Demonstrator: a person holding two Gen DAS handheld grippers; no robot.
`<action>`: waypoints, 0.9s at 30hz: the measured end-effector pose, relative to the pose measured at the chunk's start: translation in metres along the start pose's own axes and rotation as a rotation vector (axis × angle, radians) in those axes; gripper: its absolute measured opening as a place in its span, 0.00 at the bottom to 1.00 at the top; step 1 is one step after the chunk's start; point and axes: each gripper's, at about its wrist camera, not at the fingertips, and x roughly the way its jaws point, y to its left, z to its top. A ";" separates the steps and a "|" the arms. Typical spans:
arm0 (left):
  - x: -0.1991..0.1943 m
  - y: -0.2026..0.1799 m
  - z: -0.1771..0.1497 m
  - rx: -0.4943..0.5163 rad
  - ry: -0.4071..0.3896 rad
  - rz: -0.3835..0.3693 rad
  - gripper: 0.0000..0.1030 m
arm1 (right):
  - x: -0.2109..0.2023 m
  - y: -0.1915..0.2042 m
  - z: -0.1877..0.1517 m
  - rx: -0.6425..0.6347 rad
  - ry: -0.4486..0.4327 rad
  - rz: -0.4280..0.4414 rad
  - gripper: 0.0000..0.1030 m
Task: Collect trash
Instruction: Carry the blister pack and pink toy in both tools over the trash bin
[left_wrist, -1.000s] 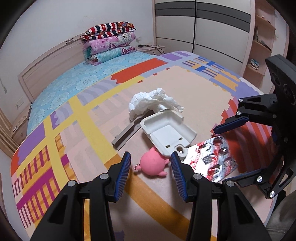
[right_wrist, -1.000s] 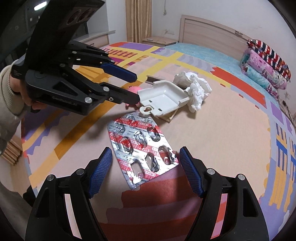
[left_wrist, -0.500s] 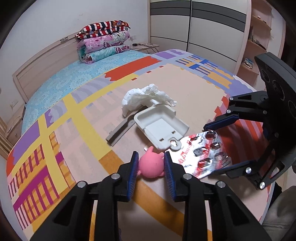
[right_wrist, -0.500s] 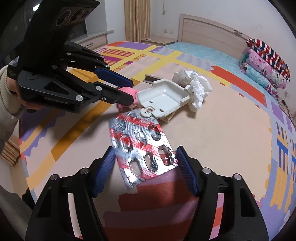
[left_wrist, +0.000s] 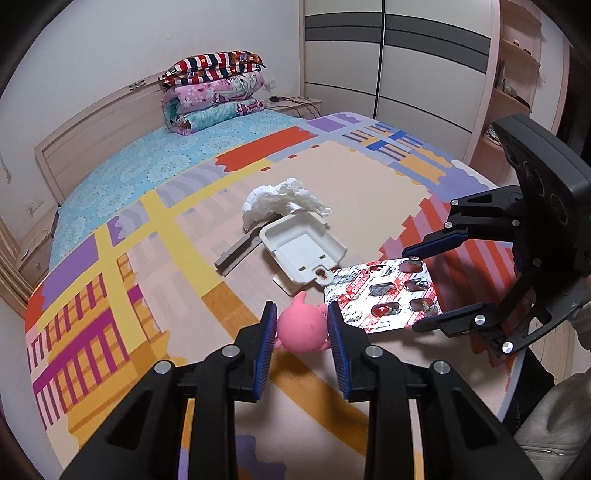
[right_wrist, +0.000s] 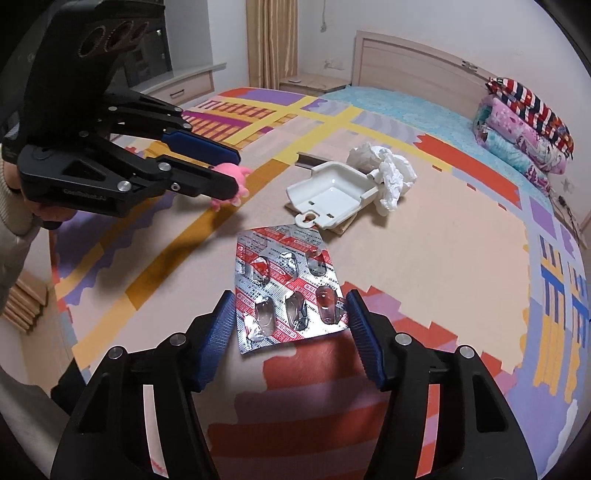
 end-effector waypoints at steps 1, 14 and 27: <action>-0.002 -0.001 -0.001 0.000 -0.002 0.002 0.27 | -0.001 0.001 -0.001 0.000 -0.001 -0.001 0.59; -0.042 -0.028 -0.008 0.009 -0.047 0.017 0.27 | -0.036 0.020 -0.004 -0.012 -0.051 -0.015 0.59; -0.082 -0.070 -0.022 0.020 -0.089 0.024 0.27 | -0.086 0.046 -0.026 -0.028 -0.102 -0.040 0.59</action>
